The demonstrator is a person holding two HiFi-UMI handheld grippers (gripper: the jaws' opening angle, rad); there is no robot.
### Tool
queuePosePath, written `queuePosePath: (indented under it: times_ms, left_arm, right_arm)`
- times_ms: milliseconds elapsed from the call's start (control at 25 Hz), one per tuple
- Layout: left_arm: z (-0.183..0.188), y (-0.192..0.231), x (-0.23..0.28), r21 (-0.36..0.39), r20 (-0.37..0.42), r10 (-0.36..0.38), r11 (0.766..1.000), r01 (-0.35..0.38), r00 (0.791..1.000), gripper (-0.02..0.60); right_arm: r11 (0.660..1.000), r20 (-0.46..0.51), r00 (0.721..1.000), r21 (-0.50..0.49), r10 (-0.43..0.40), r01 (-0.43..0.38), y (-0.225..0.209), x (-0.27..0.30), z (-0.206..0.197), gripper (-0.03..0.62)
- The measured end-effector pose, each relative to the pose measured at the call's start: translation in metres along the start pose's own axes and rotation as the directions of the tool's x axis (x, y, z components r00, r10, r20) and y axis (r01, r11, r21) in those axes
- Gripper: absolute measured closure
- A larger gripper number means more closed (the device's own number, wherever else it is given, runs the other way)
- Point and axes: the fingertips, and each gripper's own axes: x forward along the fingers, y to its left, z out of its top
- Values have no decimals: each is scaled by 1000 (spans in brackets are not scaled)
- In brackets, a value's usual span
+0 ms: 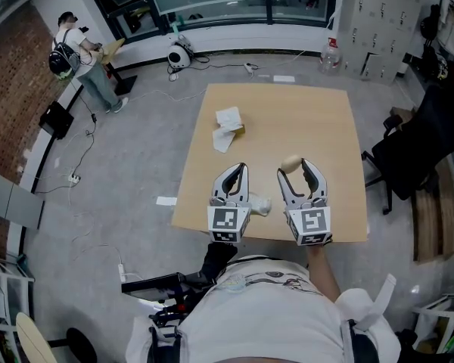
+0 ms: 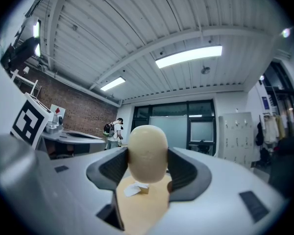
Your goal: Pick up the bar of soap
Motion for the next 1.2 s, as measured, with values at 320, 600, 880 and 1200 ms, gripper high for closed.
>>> queuePosePath:
  times_ms: [320,600,880,1200]
  left_arm:
    - [-1,6,-1,-9,-3,13,1000,-13,1000,580]
    - [-1,9,1,-11,-2,17,1000,-17,1000,580]
    - [-4,10,5,-18,-3,13,1000,-13,1000,580]
    - [-8,11,5,-23,-14,7,1000,-8,1000,580]
  right_arm:
    - [1000,7,1000,-7,4,-4,2,3,2,347]
    - [1000,12,1000,-20,0,1,4,6,4,346]
    - [1000,8,1000,-13,-18,18,-1,9,2,346]
    - [1000,-3,1000,-5,-17,17,1,11,-2,345]
